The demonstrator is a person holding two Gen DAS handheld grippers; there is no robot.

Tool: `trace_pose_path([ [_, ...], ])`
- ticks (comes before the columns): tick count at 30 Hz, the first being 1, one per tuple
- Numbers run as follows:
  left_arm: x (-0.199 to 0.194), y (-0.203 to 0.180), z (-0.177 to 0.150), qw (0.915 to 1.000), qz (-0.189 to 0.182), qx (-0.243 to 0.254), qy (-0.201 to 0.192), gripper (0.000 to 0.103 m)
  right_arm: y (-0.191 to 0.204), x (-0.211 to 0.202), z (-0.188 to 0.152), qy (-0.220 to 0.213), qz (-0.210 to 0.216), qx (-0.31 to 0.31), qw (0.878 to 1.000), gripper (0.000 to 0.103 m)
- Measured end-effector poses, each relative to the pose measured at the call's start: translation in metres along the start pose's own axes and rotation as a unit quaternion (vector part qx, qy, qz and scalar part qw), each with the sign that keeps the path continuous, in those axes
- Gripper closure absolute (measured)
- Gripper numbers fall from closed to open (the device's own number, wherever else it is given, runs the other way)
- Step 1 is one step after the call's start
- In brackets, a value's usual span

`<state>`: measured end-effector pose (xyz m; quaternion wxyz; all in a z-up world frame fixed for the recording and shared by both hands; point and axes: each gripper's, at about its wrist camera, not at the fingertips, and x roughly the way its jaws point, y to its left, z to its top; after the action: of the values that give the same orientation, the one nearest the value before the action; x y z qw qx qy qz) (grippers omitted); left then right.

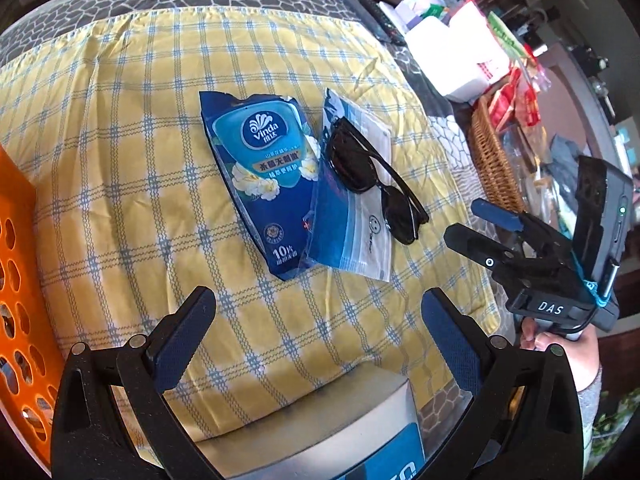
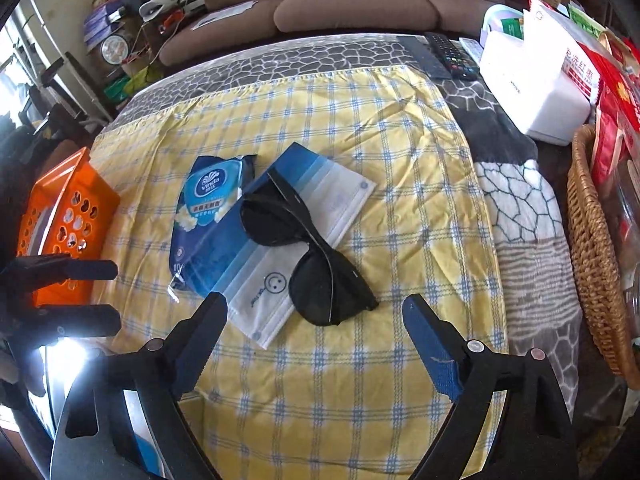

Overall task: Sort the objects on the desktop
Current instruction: 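Move the right tool toward the black sunglasses on the mask packet, then grasp the black sunglasses with the right gripper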

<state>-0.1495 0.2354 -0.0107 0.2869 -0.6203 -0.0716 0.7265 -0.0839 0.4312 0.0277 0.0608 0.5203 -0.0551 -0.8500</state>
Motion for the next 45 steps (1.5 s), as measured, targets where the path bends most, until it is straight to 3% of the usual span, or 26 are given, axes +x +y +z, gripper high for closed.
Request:
trace_pose_path([
  [7, 0.012, 0.023, 0.023, 0.9994, 0.011, -0.030, -0.007, 0.000, -0.006, 0.012, 0.017, -0.004, 0.007, -0.002, 1.000, 0.016],
  [12, 0.020, 0.034, 0.031, 0.9987, 0.007, -0.050, -0.008, 0.000, -0.001, 0.020, 0.030, -0.007, 0.024, -0.003, 1.000, 0.027],
  [16, 0.024, 0.039, 0.033, 0.9982, 0.009, -0.059, -0.012, 0.000, -0.001, 0.033, 0.035, 0.002, 0.003, -0.016, 1.000, 0.028],
  [19, 0.026, 0.044, 0.036, 0.9976, 0.008, -0.067, -0.015, 0.000, -0.008, 0.042, 0.034, 0.011, 0.006, -0.006, 1.000, 0.039],
  [24, 0.033, 0.048, 0.038, 0.9969, -0.007, -0.078, -0.006, 0.004, -0.013, 0.049, 0.033, 0.011, 0.013, 0.004, 1.000, 0.039],
  [26, 0.037, 0.046, 0.039, 0.9970, -0.009, -0.077, -0.002, 0.012, -0.014, 0.050, 0.032, 0.011, 0.014, 0.006, 1.000, 0.039],
  [36, 0.042, 0.048, 0.044, 0.9944, -0.027, -0.101, -0.012, 0.012, 0.001, 0.045, 0.032, -0.009, 0.049, 0.009, 0.999, 0.040],
  [37, 0.042, 0.047, 0.045, 0.9945, -0.031, -0.099, -0.012, 0.018, 0.005, 0.045, 0.031, -0.010, 0.059, 0.008, 0.998, 0.042],
  [38, 0.043, 0.046, 0.046, 0.9947, -0.031, -0.097, -0.010, 0.034, 0.010, 0.045, 0.030, -0.009, 0.062, 0.003, 0.998, 0.047],
  [39, 0.043, 0.045, 0.046, 0.9949, -0.027, -0.097, -0.009, 0.039, 0.014, 0.046, 0.029, -0.007, 0.055, -0.004, 0.998, 0.053],
  [42, 0.041, 0.043, 0.045, 0.9947, -0.032, -0.098, -0.010, 0.040, 0.017, 0.048, 0.030, -0.010, 0.004, -0.026, 1.000, 0.053],
  [45, 0.043, 0.044, 0.045, 0.9949, -0.028, -0.097, -0.006, 0.040, 0.001, 0.057, 0.032, 0.003, -0.002, -0.013, 1.000, 0.053],
])
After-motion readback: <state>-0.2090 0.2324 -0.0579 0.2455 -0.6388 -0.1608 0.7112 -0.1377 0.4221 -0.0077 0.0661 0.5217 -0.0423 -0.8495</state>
